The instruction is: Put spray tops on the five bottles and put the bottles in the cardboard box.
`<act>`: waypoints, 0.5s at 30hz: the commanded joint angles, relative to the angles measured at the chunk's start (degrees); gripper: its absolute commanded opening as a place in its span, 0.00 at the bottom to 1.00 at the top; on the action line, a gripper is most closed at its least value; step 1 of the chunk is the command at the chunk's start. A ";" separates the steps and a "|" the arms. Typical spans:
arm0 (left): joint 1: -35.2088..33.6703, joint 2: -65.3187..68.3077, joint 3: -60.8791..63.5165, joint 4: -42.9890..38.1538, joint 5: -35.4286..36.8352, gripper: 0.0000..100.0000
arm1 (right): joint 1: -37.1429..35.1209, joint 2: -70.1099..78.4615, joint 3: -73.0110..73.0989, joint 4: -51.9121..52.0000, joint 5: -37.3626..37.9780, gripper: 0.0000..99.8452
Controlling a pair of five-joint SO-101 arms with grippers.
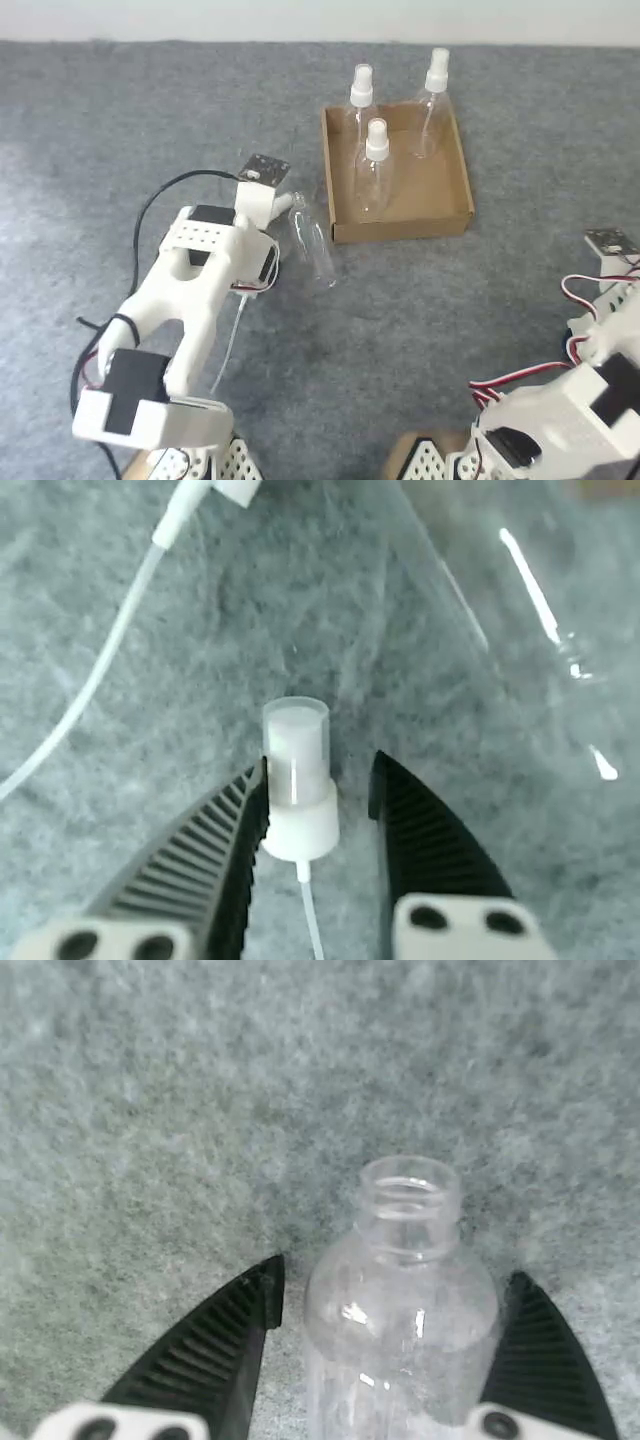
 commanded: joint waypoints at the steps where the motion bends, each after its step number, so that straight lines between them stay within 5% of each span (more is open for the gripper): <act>1: -0.09 -0.70 -0.04 -3.34 -0.09 0.16 | 0.66 -0.75 1.05 0.04 0.44 0.29; 15: -3.08 4.31 -1.54 -5.10 -0.09 0.01 | 0.48 -1.27 0.79 0.22 0.44 0.26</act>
